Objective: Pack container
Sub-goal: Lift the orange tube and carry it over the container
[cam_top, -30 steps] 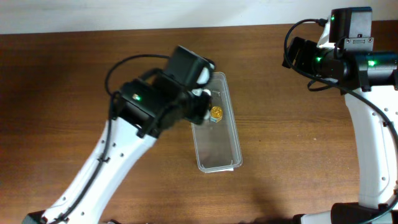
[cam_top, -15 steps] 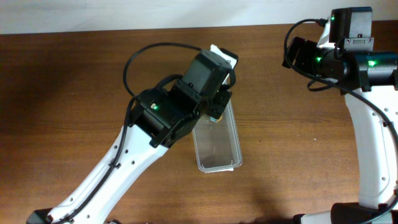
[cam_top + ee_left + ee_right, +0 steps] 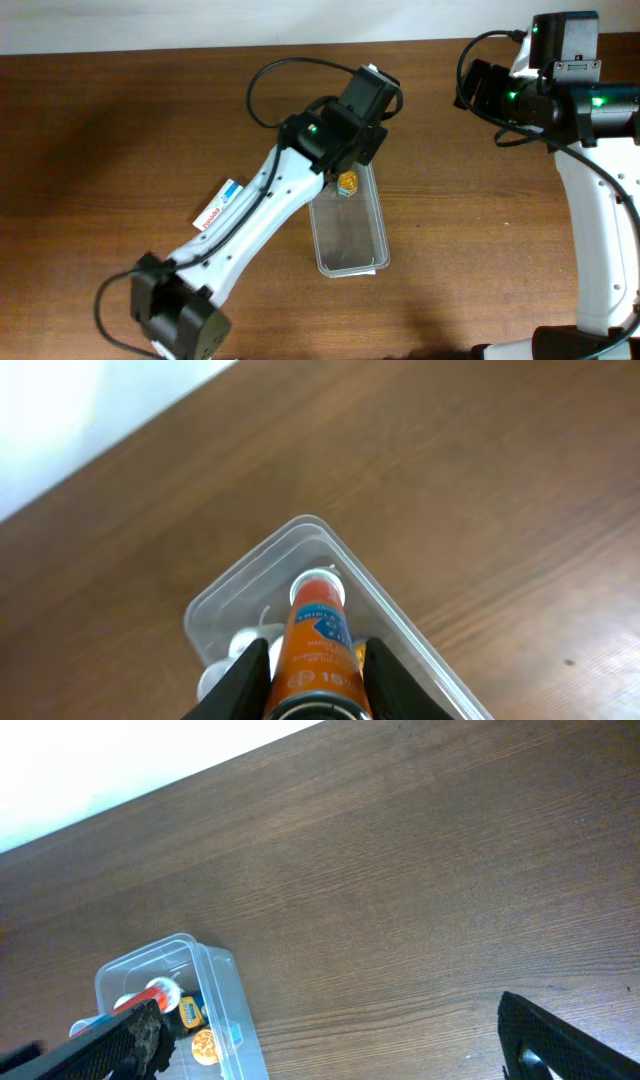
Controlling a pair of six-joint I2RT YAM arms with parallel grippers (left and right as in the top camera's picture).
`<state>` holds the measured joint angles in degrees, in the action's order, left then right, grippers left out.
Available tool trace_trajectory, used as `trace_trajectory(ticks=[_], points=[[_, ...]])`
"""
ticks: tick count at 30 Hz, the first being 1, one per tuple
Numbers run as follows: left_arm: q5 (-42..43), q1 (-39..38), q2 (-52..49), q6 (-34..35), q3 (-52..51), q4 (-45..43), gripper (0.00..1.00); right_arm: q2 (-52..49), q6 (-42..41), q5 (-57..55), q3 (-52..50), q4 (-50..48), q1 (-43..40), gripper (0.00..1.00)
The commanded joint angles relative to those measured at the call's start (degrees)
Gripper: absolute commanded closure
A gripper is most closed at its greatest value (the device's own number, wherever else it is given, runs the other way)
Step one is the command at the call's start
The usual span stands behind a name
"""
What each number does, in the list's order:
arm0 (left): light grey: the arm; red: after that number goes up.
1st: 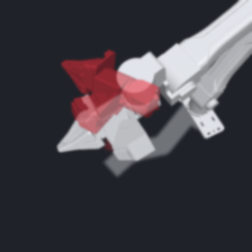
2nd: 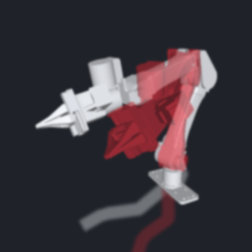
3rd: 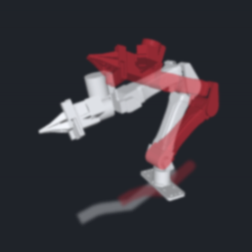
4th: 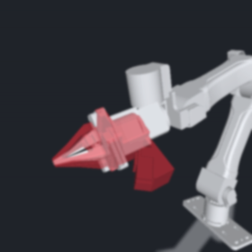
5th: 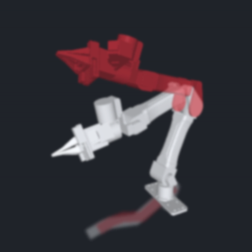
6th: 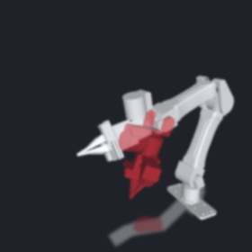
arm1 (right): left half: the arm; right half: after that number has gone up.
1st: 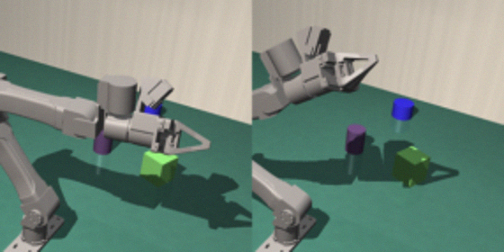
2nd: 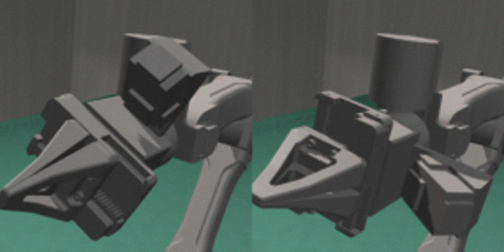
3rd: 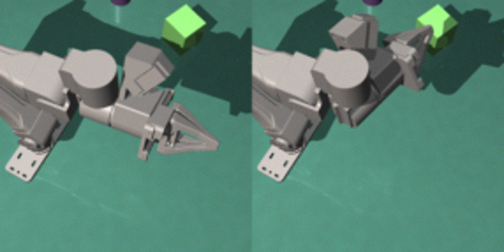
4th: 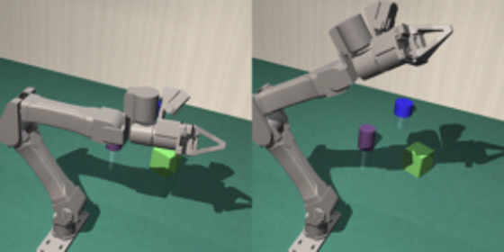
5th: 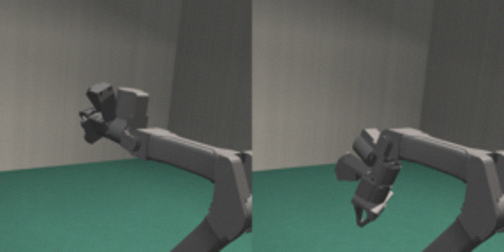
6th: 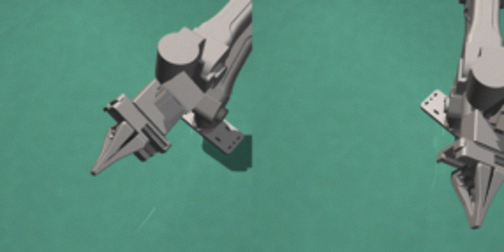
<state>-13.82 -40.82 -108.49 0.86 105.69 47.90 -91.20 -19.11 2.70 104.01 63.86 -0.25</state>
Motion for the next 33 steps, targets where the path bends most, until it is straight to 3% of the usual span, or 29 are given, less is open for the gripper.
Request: trace_trajectory(ticks=[1, 10, 26, 33], points=[[1.64, 1.75, -2.23, -1.14, 0.55, -1.55, 0.89, -0.17, -0.04, 0.31, 0.52, -0.15, -0.2, 0.01], [8.63, 4.26, -5.66, -1.09, 0.52, -3.96, 0.89, -0.17, -0.04, 0.31, 0.52, -0.15, -0.2, 0.02], [8.5, 4.26, -10.32, -1.11, 0.52, -3.5, 0.88, -0.17, -0.04, 0.28, 0.52, -0.15, -0.2, 0.02], [8.66, 4.26, -13.14, -1.09, 0.52, -3.34, 0.8, -0.17, -0.04, 0.31, 0.52, -0.15, -0.2, 0.02]])
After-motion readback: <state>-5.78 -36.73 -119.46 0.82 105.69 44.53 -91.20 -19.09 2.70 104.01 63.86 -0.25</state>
